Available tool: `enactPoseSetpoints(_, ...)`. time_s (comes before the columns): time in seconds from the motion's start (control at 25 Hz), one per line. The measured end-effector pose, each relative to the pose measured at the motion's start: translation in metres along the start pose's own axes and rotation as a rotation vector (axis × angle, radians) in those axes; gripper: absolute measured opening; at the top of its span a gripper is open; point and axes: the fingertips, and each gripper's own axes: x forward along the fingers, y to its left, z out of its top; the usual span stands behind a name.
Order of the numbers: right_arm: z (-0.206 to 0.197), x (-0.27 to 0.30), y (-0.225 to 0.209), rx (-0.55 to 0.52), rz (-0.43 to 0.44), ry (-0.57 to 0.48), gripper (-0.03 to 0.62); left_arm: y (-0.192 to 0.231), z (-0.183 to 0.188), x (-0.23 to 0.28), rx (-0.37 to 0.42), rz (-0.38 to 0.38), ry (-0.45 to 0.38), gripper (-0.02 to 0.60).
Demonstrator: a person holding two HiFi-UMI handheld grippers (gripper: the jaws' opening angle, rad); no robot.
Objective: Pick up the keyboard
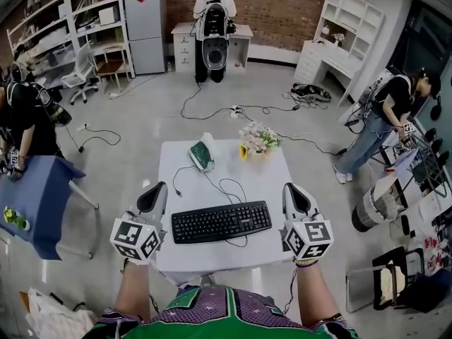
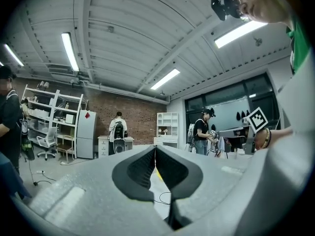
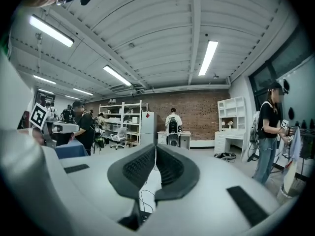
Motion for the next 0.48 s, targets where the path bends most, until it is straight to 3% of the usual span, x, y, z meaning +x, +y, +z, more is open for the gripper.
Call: enactPoseSetpoints(0.48,-0.009,0.028,-0.016,0.0,-0.049,0.008,0.002,0.019,-0.024,0.042,-0.044,-0.041,0.008,0.018)
